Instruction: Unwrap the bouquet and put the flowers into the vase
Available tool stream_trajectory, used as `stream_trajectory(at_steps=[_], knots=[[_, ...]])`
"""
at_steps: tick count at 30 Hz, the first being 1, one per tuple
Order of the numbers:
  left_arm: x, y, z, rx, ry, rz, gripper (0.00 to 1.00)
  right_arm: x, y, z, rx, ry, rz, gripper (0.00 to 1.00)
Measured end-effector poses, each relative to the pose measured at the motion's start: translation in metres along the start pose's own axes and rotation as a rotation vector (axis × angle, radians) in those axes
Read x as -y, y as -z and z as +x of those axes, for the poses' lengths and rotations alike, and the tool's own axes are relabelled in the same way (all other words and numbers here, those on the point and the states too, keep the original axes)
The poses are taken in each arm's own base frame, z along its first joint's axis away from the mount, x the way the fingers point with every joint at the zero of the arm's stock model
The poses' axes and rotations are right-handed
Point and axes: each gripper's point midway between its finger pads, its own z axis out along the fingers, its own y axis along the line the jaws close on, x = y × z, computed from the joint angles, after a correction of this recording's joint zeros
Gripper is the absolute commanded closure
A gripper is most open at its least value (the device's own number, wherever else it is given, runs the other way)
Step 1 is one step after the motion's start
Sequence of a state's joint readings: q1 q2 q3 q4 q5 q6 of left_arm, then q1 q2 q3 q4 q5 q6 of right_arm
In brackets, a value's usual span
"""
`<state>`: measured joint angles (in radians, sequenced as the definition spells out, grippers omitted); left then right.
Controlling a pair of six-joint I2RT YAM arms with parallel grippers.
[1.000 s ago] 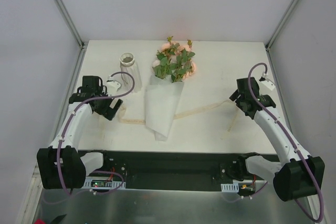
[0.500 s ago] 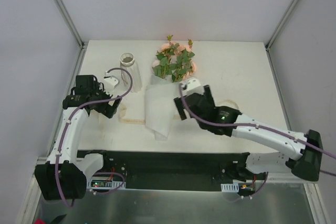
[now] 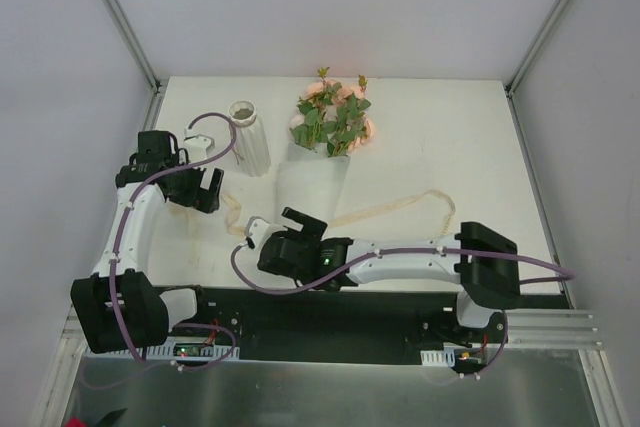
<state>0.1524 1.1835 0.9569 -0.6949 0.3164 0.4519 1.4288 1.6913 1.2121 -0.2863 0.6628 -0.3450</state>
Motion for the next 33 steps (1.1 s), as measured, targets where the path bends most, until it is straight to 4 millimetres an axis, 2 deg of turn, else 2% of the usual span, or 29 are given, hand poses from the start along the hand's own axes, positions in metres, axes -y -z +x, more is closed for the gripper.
stream_trajectory(at_steps=[3,7,14,18,22,25,29,33], knots=[[0.002,0.000,0.000,0.002,0.015,0.008,0.01,-0.015,-0.012,0.002,-0.012,0.060,-0.014,0.00],[0.004,-0.002,0.002,-0.002,0.025,0.018,0.01,-0.026,-0.025,0.013,-0.044,0.116,-0.020,0.00],[0.005,-0.003,0.004,-0.007,0.029,0.024,0.01,-0.027,-0.051,0.024,-0.072,0.205,0.063,0.00],[0.006,-0.003,0.004,-0.008,0.029,0.025,0.01,-0.018,-0.067,0.024,-0.078,0.223,0.139,0.00],[0.006,-0.005,0.008,-0.016,0.030,0.027,0.01,0.001,-0.083,0.024,-0.090,0.193,0.223,0.00],[0.007,-0.005,0.009,-0.018,0.031,0.029,0.01,0.017,-0.086,0.021,-0.087,0.165,0.282,0.00],[0.007,-0.005,0.010,-0.019,0.030,0.029,0.01,0.033,-0.083,0.013,-0.057,0.125,0.376,0.00],[0.007,-0.004,0.010,-0.016,0.026,0.028,0.01,0.045,-0.063,0.008,-0.010,0.075,0.447,0.00]])
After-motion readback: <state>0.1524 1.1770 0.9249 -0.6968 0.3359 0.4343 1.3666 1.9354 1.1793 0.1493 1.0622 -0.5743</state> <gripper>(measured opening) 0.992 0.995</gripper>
